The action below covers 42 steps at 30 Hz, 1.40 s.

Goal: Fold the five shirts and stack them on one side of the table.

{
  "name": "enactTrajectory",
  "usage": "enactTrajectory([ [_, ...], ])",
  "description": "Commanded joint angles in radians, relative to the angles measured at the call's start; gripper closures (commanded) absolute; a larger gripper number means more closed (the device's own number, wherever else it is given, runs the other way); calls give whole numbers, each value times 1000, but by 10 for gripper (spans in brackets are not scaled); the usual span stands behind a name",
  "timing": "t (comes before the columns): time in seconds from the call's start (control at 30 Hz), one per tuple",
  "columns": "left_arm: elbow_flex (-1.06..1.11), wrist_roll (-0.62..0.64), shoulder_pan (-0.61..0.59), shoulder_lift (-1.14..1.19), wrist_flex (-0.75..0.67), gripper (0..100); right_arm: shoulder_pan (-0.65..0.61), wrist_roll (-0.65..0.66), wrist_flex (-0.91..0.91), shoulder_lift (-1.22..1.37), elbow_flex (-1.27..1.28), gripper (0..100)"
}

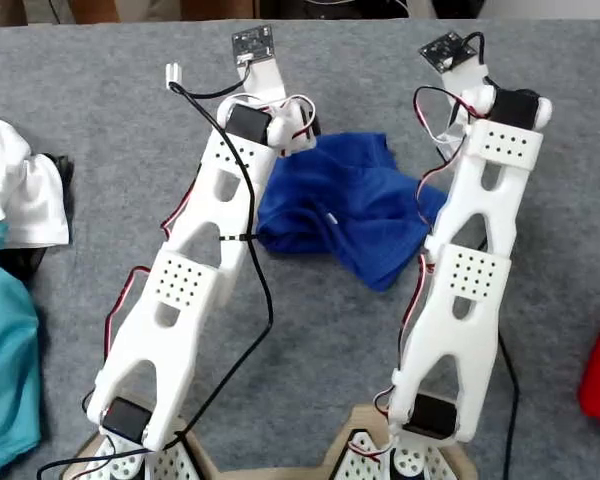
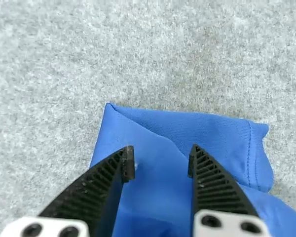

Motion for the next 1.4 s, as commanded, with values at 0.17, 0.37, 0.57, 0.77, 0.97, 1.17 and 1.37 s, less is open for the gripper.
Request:
enactTrajectory([
  [0.17, 64, -74, 5, 10, -18, 808, -4, 9, 14, -134, 73, 982],
  [0.37, 110, -115, 17, 45, -44, 809, -4, 12, 5, -133, 79, 982],
  [0.57, 109, -124, 0, 48, -155, 922, -4, 12, 5, -131, 79, 982],
  [0.77, 110, -167, -15, 50, -218, 980, 1, 12, -2, -131, 79, 982],
  [0.97, 109, -178, -34, 44, -213, 980, 2, 12, -9, -131, 79, 982],
  [1.17, 109, -178, -92, 47, -216, 980, 4, 12, -9, -131, 79, 982],
  [1.37, 109, -178, -161, 47, -218, 980, 5, 12, -9, -131, 79, 982],
])
